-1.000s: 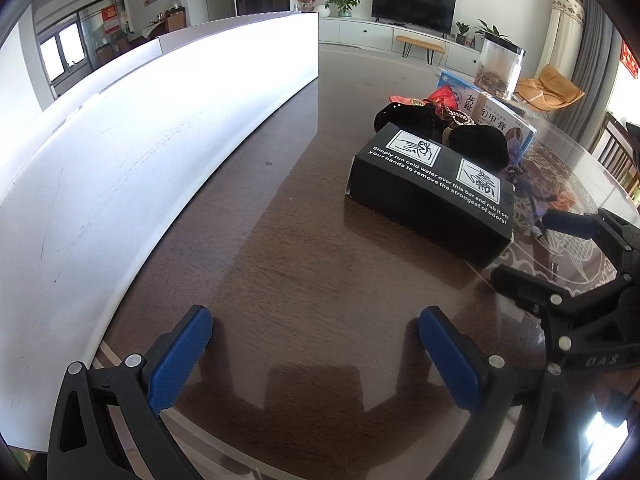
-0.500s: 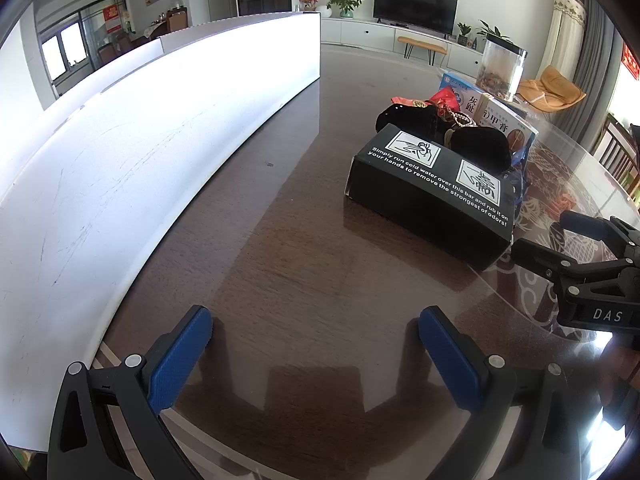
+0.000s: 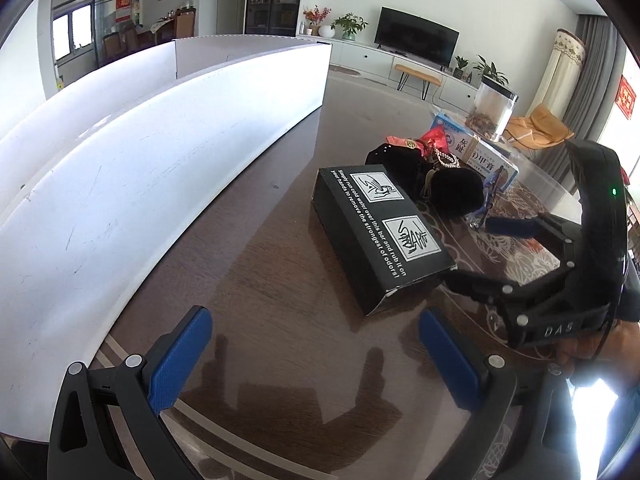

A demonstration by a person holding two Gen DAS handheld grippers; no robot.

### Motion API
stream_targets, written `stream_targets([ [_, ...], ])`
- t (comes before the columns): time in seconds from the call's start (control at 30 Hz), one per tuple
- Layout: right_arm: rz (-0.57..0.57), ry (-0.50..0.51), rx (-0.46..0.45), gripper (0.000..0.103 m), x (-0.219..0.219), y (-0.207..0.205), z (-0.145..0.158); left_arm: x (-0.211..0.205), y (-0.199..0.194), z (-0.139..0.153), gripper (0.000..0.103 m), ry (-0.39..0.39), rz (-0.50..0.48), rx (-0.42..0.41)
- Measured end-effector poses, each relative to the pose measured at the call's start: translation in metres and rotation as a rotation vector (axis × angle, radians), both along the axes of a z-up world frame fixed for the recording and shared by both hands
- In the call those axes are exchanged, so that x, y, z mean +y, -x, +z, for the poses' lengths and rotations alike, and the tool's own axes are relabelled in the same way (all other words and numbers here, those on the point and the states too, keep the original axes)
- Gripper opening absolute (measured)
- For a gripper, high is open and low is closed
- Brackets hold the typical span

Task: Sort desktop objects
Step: 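Lower the open left tool around the black printed box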

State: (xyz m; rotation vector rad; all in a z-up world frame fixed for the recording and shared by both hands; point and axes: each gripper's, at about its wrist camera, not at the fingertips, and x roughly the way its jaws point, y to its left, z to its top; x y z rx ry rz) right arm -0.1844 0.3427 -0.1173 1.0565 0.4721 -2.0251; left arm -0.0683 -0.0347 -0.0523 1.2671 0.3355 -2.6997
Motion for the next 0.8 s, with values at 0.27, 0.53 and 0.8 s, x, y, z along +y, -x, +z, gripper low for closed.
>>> stream_targets([
  [0.27,-0.204,-0.027,0.017,0.103,0.034,-0.024,-0.004,0.011,0.007,-0.007,0.103,-0.025,-0.051,-0.02],
  [0.53,-0.285,-0.031,0.021,0.103,0.05,-0.038,-0.002,0.037,0.026,-0.017,0.103,0.023,-0.126,-0.072],
  [0.8,-0.286,-0.031,0.02,0.103,0.048,-0.037,-0.001,0.043,0.042,-0.02,0.103,0.082,-0.091,-0.088],
])
